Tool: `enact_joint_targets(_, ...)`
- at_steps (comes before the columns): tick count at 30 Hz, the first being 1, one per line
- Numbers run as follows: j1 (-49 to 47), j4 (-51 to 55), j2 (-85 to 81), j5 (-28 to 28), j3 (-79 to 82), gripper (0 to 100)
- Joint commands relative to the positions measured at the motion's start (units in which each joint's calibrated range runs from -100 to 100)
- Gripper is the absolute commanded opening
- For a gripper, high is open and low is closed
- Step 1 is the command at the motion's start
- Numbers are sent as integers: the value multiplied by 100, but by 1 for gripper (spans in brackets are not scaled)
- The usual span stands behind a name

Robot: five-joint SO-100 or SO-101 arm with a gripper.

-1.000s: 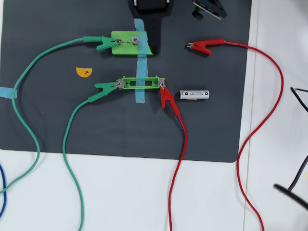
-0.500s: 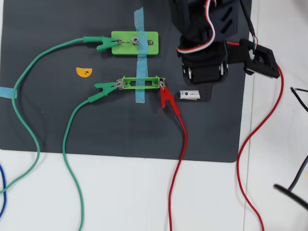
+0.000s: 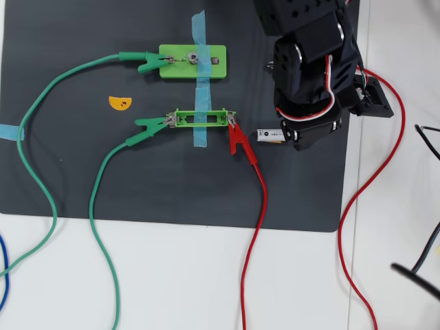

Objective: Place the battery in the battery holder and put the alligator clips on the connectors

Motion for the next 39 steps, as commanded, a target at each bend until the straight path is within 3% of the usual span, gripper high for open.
enact_joint_targets(1,-6,60,-24,50,-290,2)
enact_joint_targets(10,267,68,673,128,-229,8)
enact_joint_targets(39,277,412,843,92,-194,8)
